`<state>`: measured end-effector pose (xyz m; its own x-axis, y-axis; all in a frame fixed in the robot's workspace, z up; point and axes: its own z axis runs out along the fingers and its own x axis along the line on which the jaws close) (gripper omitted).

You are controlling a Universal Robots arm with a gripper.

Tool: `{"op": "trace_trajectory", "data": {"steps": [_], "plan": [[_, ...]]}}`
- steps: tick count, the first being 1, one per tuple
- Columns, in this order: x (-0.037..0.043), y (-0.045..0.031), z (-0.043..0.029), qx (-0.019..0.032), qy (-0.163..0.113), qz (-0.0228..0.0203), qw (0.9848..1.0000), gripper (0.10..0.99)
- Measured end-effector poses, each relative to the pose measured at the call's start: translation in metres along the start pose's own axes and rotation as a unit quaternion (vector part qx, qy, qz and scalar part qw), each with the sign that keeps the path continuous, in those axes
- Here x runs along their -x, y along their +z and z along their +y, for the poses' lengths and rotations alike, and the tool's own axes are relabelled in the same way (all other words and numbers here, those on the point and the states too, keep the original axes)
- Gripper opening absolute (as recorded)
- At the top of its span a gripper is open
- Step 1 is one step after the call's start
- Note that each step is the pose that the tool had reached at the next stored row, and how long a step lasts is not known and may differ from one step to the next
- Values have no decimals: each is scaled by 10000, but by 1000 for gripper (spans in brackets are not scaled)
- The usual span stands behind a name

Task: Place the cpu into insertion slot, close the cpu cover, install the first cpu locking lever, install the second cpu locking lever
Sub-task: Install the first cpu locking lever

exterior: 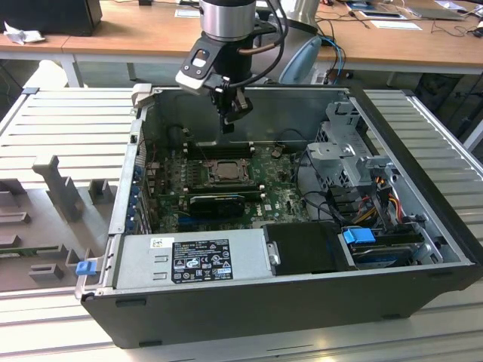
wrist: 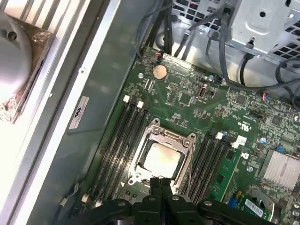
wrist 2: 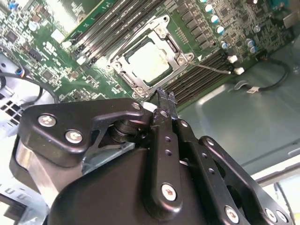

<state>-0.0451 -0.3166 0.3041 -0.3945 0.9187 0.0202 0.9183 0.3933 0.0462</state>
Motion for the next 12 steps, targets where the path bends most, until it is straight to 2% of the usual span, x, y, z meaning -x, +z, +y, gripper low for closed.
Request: {"op": "trace_trajectory", "data": {"steps": [4,6,12], "plan": [[0,0,0,-5,-249,11,9997,106],[0,0,0,-10,-477,22,9989,106],[0,1,0,-18,-901,42,9959,106]]}}
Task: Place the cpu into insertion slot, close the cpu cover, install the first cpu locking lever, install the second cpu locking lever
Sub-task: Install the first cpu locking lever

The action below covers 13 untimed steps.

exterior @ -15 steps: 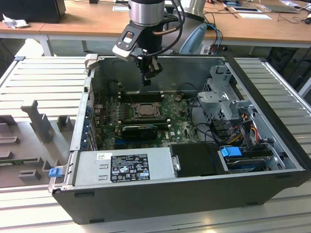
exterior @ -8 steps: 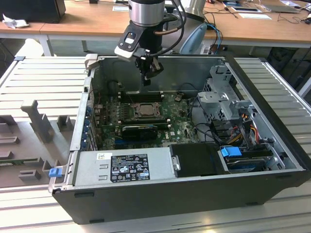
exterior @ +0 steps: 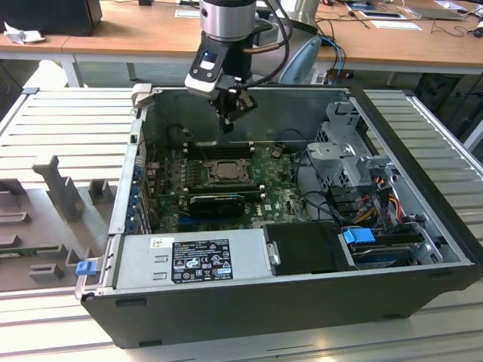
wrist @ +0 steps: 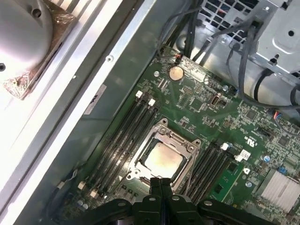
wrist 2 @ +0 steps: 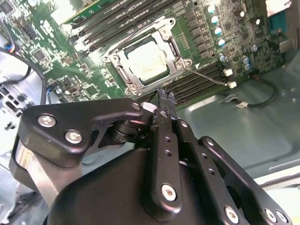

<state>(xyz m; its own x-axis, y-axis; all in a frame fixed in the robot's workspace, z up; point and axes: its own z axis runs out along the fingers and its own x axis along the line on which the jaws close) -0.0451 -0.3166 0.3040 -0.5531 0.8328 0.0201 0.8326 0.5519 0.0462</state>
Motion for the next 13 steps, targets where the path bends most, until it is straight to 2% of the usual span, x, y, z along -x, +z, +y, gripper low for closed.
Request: {"op": "trace_trajectory", "data": {"steps": [6,13], "plan": [[0,1,0,-7,-399,18,9992,106],[0,1,0,-12,-870,36,9962,106]]}}
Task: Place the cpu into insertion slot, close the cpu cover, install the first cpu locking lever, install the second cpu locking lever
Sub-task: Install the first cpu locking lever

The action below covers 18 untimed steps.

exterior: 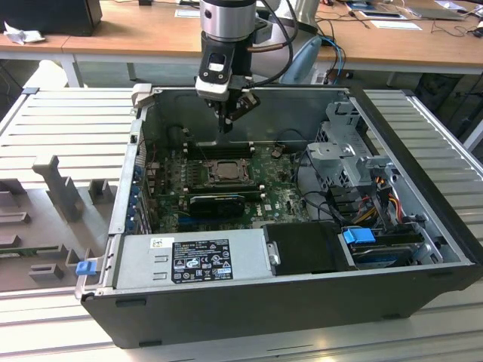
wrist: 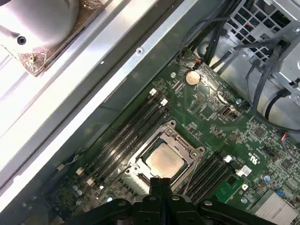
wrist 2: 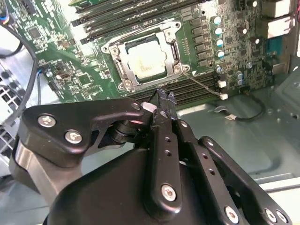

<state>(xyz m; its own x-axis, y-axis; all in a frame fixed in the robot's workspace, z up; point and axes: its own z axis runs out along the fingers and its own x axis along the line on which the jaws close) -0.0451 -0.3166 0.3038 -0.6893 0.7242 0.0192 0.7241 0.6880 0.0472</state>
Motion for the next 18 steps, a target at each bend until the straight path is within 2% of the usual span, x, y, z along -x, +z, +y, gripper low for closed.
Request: {"op": "trace_trajectory", "data": {"steps": [3,4,5,6,7,14,17,18], "plan": [[0,0,0,-3,-180,8,9998,106],[0,0,0,-6,-375,17,9993,106],[0,0,0,-10,-663,30,9978,106],[0,0,0,-11,-928,37,9957,106],[0,1,0,-10,-1082,39,9941,106],[0,3,0,2,-1577,38,9875,106],[0,3,0,11,-1777,34,9841,106],[0,3,0,14,-1878,32,9822,106]]}}
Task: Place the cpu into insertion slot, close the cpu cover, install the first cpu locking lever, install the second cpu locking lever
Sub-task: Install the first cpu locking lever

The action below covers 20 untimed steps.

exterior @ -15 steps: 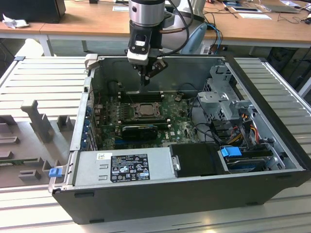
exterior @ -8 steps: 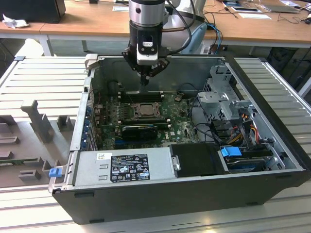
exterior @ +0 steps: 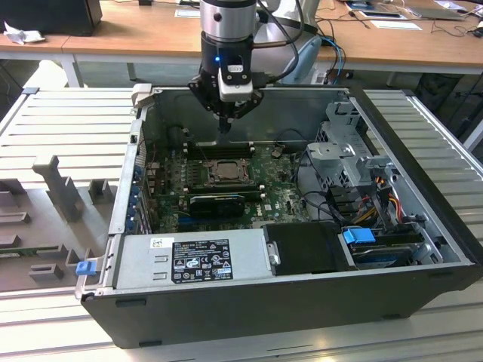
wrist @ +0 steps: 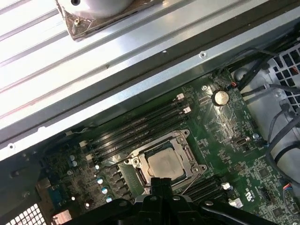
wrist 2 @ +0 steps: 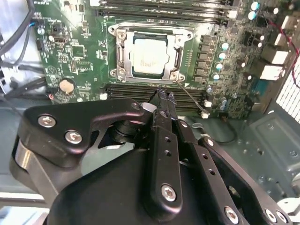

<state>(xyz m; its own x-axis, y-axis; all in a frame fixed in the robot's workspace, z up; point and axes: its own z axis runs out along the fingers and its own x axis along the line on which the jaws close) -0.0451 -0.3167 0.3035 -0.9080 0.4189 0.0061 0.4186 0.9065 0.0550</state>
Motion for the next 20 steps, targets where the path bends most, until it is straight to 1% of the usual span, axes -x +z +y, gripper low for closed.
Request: {"op": "trace_trajectory", "data": {"steps": [3,6,7,9,13,14,16,20], "plan": [[0,0,0,7,-222,-5,9998,106],[0,1,0,13,-431,-9,9991,106],[0,1,0,16,-548,-13,9985,106],[0,1,0,21,-687,-17,9976,106],[0,2,0,31,-1031,-24,9947,106],[0,3,0,35,-1150,-27,9934,106],[0,3,0,39,-1287,-30,9917,106],[0,6,-1,53,-1634,-50,9865,106]]}}
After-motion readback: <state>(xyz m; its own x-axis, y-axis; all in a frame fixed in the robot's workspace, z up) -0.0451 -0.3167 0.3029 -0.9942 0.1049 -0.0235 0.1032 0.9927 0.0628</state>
